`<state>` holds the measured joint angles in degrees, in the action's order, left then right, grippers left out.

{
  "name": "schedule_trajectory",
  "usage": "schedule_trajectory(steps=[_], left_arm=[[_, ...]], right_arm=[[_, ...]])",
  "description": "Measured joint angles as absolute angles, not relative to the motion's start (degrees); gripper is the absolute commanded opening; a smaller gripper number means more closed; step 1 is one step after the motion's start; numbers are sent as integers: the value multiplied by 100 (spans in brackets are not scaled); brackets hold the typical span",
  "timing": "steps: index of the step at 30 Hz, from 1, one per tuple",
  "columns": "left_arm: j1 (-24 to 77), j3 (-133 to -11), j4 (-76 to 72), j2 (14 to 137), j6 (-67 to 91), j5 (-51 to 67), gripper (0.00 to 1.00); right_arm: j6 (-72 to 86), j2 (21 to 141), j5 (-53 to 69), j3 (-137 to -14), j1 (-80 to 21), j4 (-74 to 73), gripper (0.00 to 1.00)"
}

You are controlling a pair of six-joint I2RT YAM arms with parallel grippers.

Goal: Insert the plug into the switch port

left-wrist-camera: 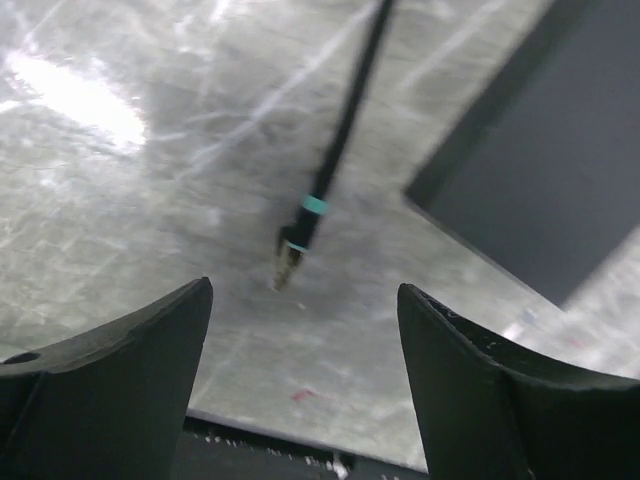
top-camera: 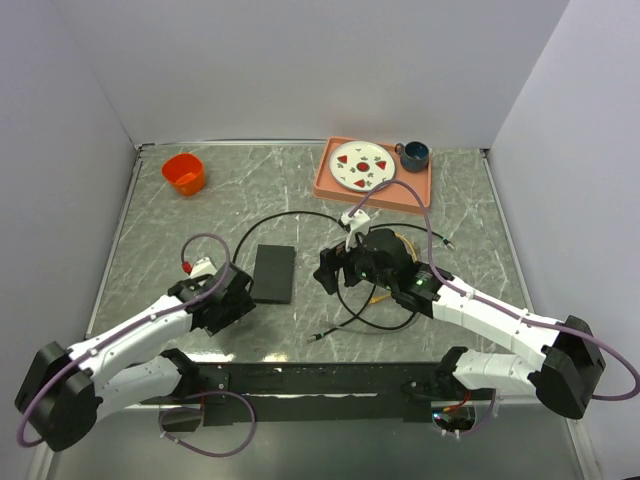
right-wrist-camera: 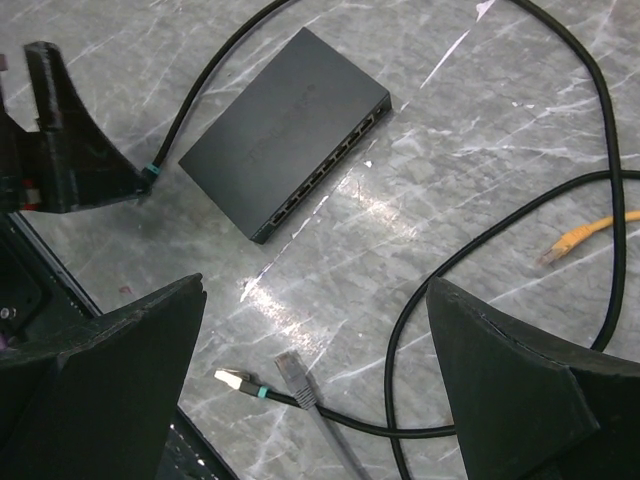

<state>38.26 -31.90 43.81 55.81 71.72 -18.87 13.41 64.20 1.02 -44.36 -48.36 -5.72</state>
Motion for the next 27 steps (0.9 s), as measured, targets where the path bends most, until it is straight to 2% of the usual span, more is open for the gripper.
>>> schedule_trajectory(steps=[1, 5, 7, 12, 15, 16, 18, 19, 22, 27], left_arm=[[3852, -3181, 4405, 5714, 7238, -1925, 73], [3868, -3006, 4346, 5835, 7380, -2014, 68], [3874, -2932, 4331, 5774, 7428, -2078, 62], [3872, -2912, 4139, 5732, 7435, -2196, 62], [3872, -2891, 3924, 5920, 7413, -2220, 52], [3872, -2875, 3848, 6042, 7389, -2222, 41], [3872, -2836, 3726, 6252, 7295, -2233, 31], [3872, -2849, 3745, 6326, 7253, -2263, 20], [3874, -2875, 3741, 6399, 7111, -2327, 1], [3889, -2952, 3743, 6466, 6987, -2329, 1]], right_arm=[[1341, 6436, 117, -4436, -4838, -569, 100], [1339, 6455, 163, -4436, -4840, -565, 100], [1337, 6453, 178, -4436, -4840, -561, 100], [1321, 6453, 198, -4436, -4840, -561, 100], [1302, 6451, 196, -4436, -4840, -561, 100], [1295, 6449, 193, -4436, -4840, -561, 100], [1282, 6445, 193, -4436, -4840, -561, 100], [1273, 6442, 193, -4436, -4840, -561, 100], [1225, 6436, 191, -4438, -4840, -567, 100], [1164, 6429, 198, -4497, -4840, -607, 100]])
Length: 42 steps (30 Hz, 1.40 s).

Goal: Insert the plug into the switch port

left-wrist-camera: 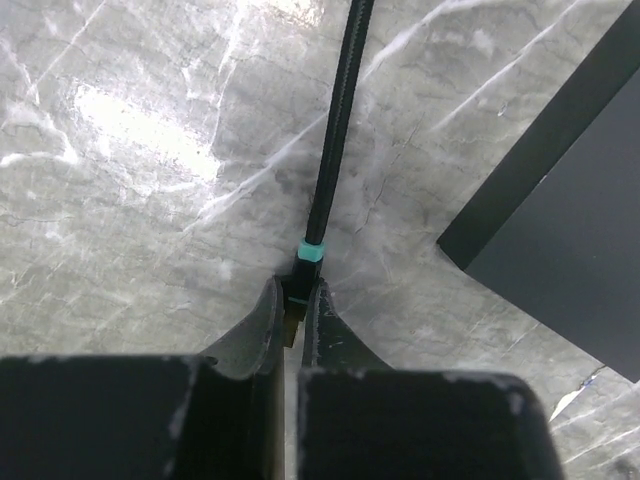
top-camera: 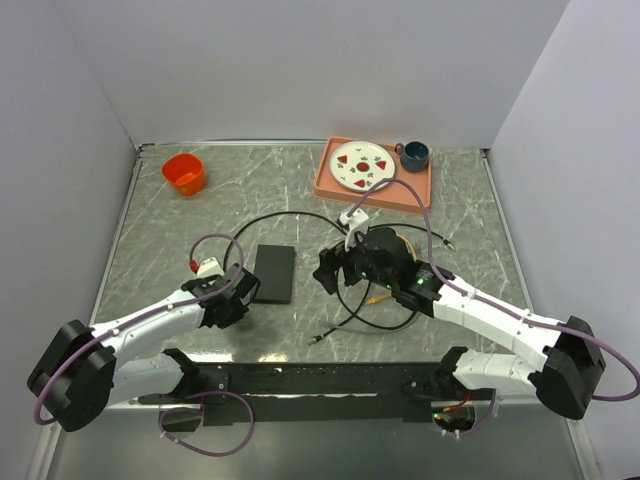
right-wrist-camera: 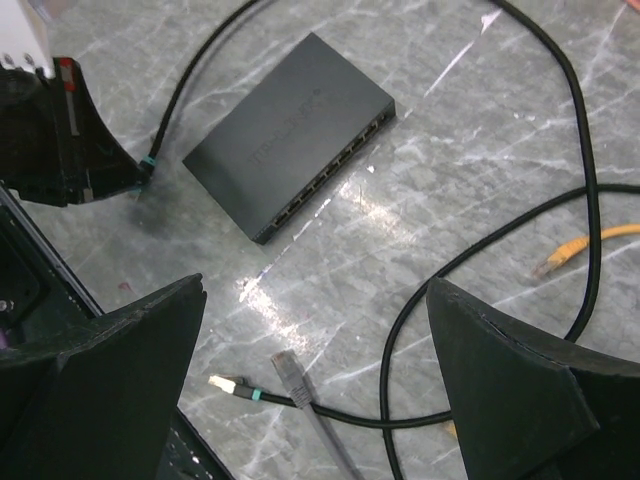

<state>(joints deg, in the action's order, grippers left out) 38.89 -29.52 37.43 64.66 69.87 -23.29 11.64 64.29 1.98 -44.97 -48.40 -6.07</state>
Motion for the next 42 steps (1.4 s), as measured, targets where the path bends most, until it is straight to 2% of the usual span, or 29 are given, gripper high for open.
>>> schedule_trajectory(steps=[4, 12, 17, 30, 35, 42], left_arm=[[3889, -3175, 3940, 6427, 6882, -2359, 1], [3885, -5061, 3848, 6077, 5778, -2141, 1], [3883, -5374, 3085, 6195, 5048, -661, 1], [3883, -4984, 1817, 6827, 4392, 3297, 1], [3883, -4984, 1704, 6965, 4189, 4018, 1], [3883, -4984, 1717, 6971, 3955, 4421, 1]], right_arm=[[1085, 6429, 255, -4589, -4840, -613, 100], [484, 5911, 416, -4628, -4965, -558, 100], [21, 5334, 340, -4584, -5142, -368, 100], [-744, 4904, 589, -4119, -5190, -377, 100], [-1024, 4869, 996, -4084, -5192, -386, 100], [-1249, 5207, 1612, -4095, -5201, -517, 99]])
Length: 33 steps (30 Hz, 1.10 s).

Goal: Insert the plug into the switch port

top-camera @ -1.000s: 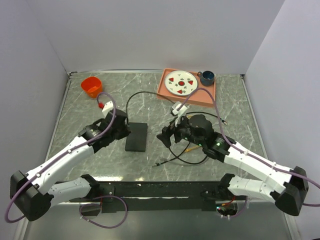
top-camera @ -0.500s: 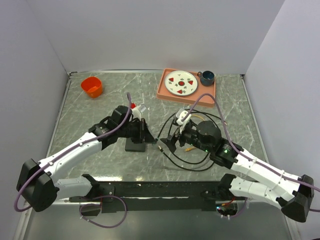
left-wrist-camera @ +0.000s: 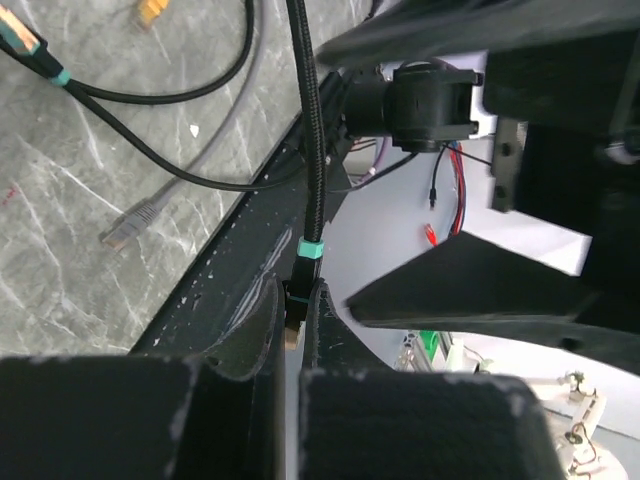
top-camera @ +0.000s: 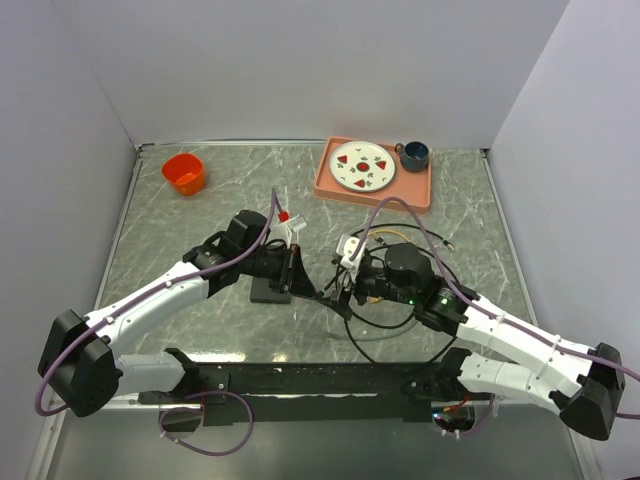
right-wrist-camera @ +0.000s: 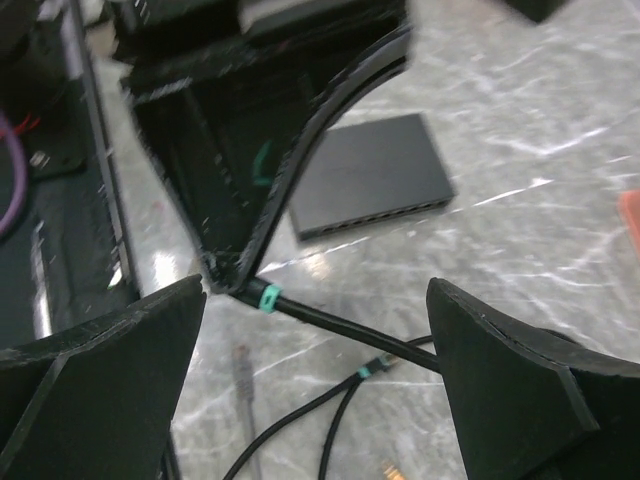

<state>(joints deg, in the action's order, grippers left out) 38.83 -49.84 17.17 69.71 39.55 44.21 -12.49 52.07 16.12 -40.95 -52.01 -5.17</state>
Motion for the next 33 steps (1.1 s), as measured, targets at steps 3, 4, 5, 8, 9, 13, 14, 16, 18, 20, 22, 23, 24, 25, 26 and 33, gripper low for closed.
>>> schedule_trajectory(steps=[3, 4, 5, 8, 9, 13, 14, 16, 18, 20, 22, 23, 24, 25, 26, 33], left_arm=[[3883, -4984, 1721, 6971, 3911, 4506, 1], [3883, -4984, 1726, 6971, 3874, 4523, 1], [3883, -4984, 1734, 6971, 3852, 4523, 1], [3883, -4984, 1817, 6971, 3780, 4525, 1], [3883, -4984, 1852, 6969, 3745, 4530, 1], [3883, -4998, 1907, 6969, 3649, 4547, 1], [3883, -5002, 1951, 6969, 3623, 4567, 1], [3885, -5006, 2001, 6969, 3599, 4602, 1], [3887, -5006, 2027, 6969, 3581, 4672, 1], [3887, -5015, 2056, 6969, 3570, 4733, 1], [3889, -5017, 2093, 6969, 3557, 4781, 1], [3889, -5022, 2115, 6969, 3555, 4807, 1], [3889, -5028, 2139, 6969, 3555, 4825, 1], [3887, -5043, 2174, 6969, 3555, 4842, 1], [3887, -5061, 2204, 6969, 3548, 4849, 1], [3824, -5413, 2867, 7061, 3253, 4840, 1]], right_arm=[[-1317, 5367, 1940, -4117, -5201, -615, 97], [-1337, 5415, 2047, -4123, -5205, -646, 97], [-1354, 5454, 2165, -4125, -5205, -674, 95], [-1431, 5557, 2526, -4180, -5214, -845, 84], [-1450, 5612, 2650, -4237, -5216, -895, 74], [-1525, 5872, 3006, -4469, -5216, -1044, 48], [-1551, 5929, 3057, -4501, -5214, -1055, 48], [-1551, 5981, 3140, -4512, -5214, -1055, 48], [-1555, 5992, 3249, -4512, -5221, -1050, 42], [-1592, 5992, 3293, -4512, -5221, -1046, 38], [-1610, 5994, 3341, -4512, -5221, -1041, 34], [-1632, 5999, 3374, -4515, -5225, -1044, 34], [-1643, 6010, 3402, -4528, -5231, -1059, 34], [-1647, 6031, 3422, -4558, -5236, -1085, 34], [-1660, 6060, 3430, -4600, -5247, -1122, 34], [-1772, 6257, 3306, -4880, -5415, -1323, 17]])
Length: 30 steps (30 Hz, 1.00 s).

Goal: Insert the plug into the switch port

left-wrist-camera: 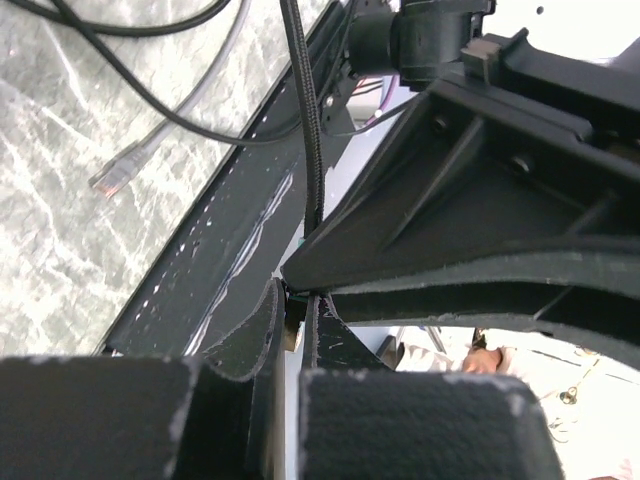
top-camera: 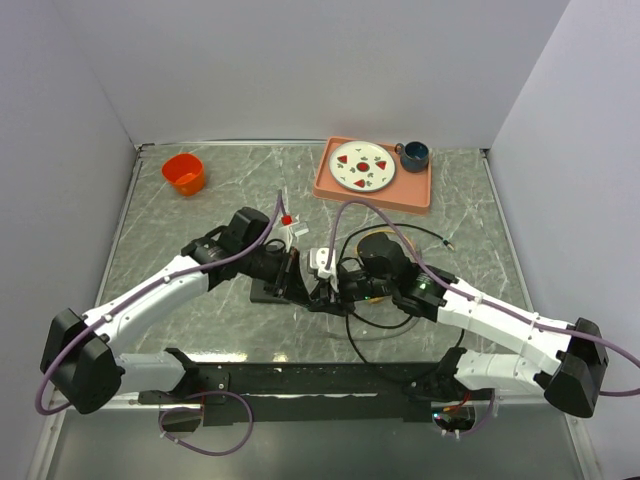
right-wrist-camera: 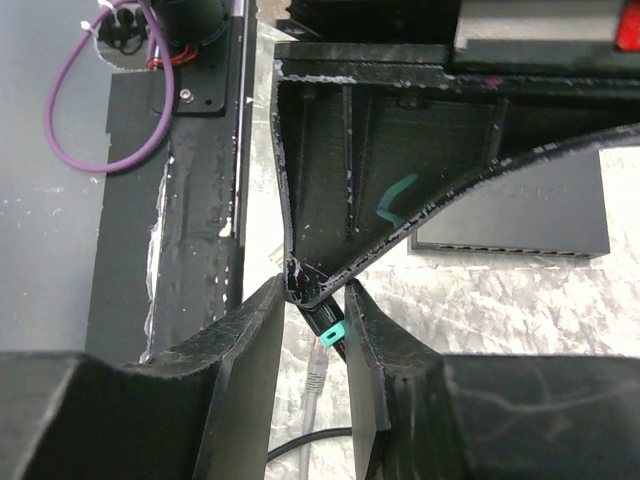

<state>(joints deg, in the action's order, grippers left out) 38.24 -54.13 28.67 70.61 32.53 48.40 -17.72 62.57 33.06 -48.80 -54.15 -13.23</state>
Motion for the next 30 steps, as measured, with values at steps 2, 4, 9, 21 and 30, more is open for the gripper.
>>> schedule_trajectory(steps=[2, 4, 9, 21, 30], left_arm=[[3785, -5531, 3079, 7144, 3164, 4823, 1], [3752, -5640, 3264, 7244, 3046, 4786, 1], [3597, -5843, 3577, 7448, 2853, 4648, 4], [3133, -6587, 4147, 7638, 2440, 4471, 1], [3140, -6683, 4427, 7662, 2071, 4591, 1]], right_arm=[[-1809, 6320, 3214, -4950, -5476, -1382, 8], [-1835, 6399, 3074, -5004, -5527, -1439, 0], [-1896, 6624, 2657, -5151, -5631, -1500, 0], [-1970, 6716, 2034, -5231, -5802, -1155, 73], [-1988, 6700, 1883, -5218, -5837, -1125, 43]])
